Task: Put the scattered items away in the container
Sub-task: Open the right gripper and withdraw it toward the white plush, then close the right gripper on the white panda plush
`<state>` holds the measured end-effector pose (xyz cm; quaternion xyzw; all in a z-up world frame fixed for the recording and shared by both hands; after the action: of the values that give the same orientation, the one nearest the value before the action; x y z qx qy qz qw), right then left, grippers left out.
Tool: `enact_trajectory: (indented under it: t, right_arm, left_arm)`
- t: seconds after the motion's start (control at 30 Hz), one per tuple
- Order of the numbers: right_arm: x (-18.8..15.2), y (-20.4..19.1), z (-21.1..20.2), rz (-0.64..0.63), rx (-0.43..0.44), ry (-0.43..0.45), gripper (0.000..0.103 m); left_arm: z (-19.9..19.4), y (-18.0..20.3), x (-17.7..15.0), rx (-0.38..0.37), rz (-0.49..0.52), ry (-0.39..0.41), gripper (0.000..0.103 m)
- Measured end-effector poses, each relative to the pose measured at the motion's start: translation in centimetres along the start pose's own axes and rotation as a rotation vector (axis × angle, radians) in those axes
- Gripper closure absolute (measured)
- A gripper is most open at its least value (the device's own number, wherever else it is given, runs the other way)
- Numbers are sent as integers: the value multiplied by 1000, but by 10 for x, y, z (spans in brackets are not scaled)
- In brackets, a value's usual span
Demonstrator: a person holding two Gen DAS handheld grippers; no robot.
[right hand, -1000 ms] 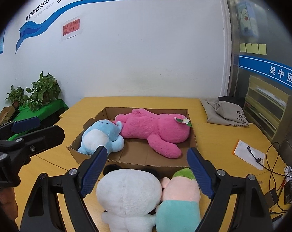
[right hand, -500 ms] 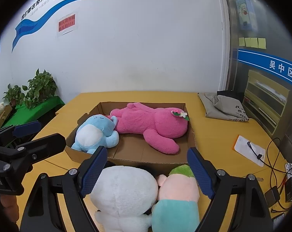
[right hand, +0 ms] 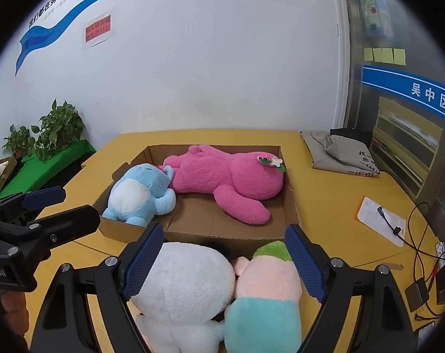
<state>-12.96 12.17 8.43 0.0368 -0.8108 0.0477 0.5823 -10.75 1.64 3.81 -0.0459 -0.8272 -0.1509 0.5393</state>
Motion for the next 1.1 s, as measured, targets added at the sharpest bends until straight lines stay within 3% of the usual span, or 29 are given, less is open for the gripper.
enact_trajectory:
  t: [0.2, 0.33, 0.5, 0.7, 0.8, 0.83, 1.0, 1.1]
  right_arm:
    - [-19, 1, 0, -6, 39, -21, 18]
    - [-54, -4, 4, -5, 98, -88, 18]
    - [-98, -31, 7, -58, 182, -170, 18]
    - [-143, -50, 27, -93, 183, -267, 17]
    - [-152, -63, 33, -168, 159, -254, 0]
    - [-155, -68, 34, -168, 170, -258, 0]
    - [-160, -73, 45, -177, 117, -248, 2]
    - [-161, -74, 43, -169, 117, -238, 17]
  left_arm:
    - [17, -7, -23, -41, -47, -64, 0]
    - [33, -12, -41, -82, -92, -103, 0]
    - [56, -27, -65, -82, -143, -164, 0]
    - [75, -32, -90, -137, -168, -217, 0]
    - [84, -29, -103, -156, -132, -240, 0]
    - [86, -28, -106, -161, -123, -244, 0]
    - [92, -24, -115, -220, -165, -281, 4]
    - [92, -23, -115, -240, -163, -292, 12]
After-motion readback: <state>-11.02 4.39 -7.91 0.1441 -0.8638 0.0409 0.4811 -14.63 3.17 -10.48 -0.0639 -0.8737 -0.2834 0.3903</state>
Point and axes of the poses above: each gripper's, at about its wrist camera, not at the fingertips, and z roughly the way its jaws point, y to its right, x to its top, the point moved 8 cm from there along z, roughly the way its jaws point, and after that the axes turned 15 degrees about y, right-handed, at the moved point
